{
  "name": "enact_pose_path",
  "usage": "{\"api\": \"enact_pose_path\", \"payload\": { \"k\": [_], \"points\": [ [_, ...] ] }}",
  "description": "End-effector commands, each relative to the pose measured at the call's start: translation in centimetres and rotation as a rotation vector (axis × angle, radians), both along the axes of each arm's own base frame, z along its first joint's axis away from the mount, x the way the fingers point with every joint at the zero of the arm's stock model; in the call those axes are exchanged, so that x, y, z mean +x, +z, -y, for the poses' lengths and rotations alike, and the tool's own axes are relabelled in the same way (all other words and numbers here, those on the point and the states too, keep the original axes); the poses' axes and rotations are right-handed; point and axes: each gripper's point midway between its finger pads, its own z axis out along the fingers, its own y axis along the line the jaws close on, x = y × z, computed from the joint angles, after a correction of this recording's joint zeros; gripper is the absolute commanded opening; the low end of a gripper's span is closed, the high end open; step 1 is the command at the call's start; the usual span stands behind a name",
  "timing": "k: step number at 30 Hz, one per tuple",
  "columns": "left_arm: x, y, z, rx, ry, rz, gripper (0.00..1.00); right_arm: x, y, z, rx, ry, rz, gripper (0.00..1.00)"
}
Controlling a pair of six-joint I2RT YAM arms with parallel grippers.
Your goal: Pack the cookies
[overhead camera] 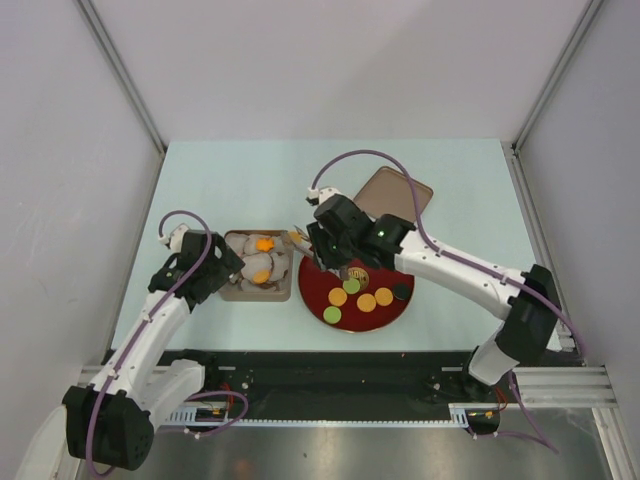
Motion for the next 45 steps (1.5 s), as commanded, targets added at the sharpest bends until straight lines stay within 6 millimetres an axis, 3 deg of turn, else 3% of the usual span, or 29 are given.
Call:
{"api": "enact_pose_path", "payload": {
  "k": [1,5,10,26,37,43,45],
  "points": [
    [0.5,0.5,0.1,-0.001,-0.011,0.016,1.0,1.9,2.8,-3.7,0.077,0.063,0.073,0.23],
    [0.5,0.5,0.0,0.003,-0.011,0.016,1.0,3.1,3.9,-5.3,0.084,0.081,0.094,0.23],
    [0.4,0.6,-0.1,0.007,-0.011,0.017,1.0,4.1,2.8,-5.8,0.061,0.076,0.074,0.24],
    [0.2,0.4,-0.1,0.009,-0.013,0.014,1.0,4.3,1.4,-5.2,0.034,0.057,0.048,0.25],
    [0.3,0.3,-0.1,0.008,-0.014,0.013,1.0,4.4,2.0,-4.7,0.036,0.035,0.062,0.57],
    [0.3,0.3,-0.2,0.012,-0.011,0.012,1.0,4.5,2.6,-4.3,0.042,0.021,0.075,0.58],
    [0.2,0.3,-0.2,0.012,-0.008,0.012,1.0,4.4,3.9,-4.0,0.062,0.009,0.094,0.58]
  ]
}}
